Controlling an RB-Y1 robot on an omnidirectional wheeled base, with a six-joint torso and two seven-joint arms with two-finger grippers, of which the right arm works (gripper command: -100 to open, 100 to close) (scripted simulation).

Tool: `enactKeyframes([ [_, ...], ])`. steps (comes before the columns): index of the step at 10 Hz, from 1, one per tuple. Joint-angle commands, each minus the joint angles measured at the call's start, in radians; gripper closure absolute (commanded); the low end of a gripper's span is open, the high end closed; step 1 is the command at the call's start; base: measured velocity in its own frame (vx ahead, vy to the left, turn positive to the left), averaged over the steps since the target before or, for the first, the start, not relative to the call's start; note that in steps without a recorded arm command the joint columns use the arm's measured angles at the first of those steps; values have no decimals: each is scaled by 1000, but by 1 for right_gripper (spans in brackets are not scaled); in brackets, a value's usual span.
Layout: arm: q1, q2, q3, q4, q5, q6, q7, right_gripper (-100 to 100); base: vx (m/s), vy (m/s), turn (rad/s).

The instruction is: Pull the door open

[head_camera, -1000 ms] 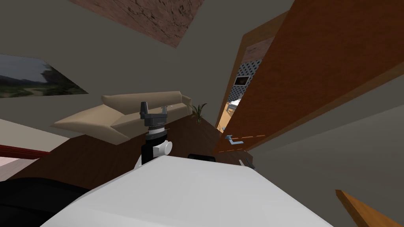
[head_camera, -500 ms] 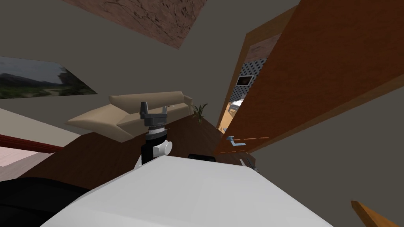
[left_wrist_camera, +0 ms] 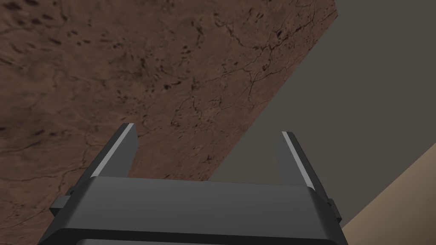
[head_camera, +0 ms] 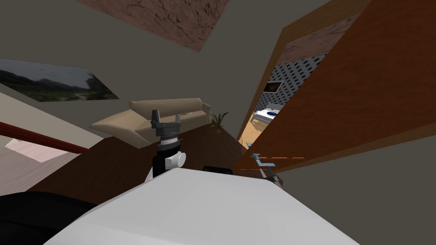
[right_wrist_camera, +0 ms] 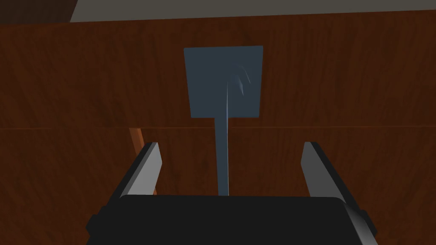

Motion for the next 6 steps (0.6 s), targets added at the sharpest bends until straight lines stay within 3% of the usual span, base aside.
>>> enactKeyframes([
  [1, -24, 2, -16, 12, -14, 27, -7, -100, 102, -19, 248],
  [2, -21, 2, -9, 20, -7, 9, -5, -100, 52, -17, 63],
  [3, -21, 2, -9, 20, -7, 9, -5, 100, -8, 0, -56],
  [6, -21, 2, -9, 20, -7, 9, -5, 100, -14, 4, 0],
])
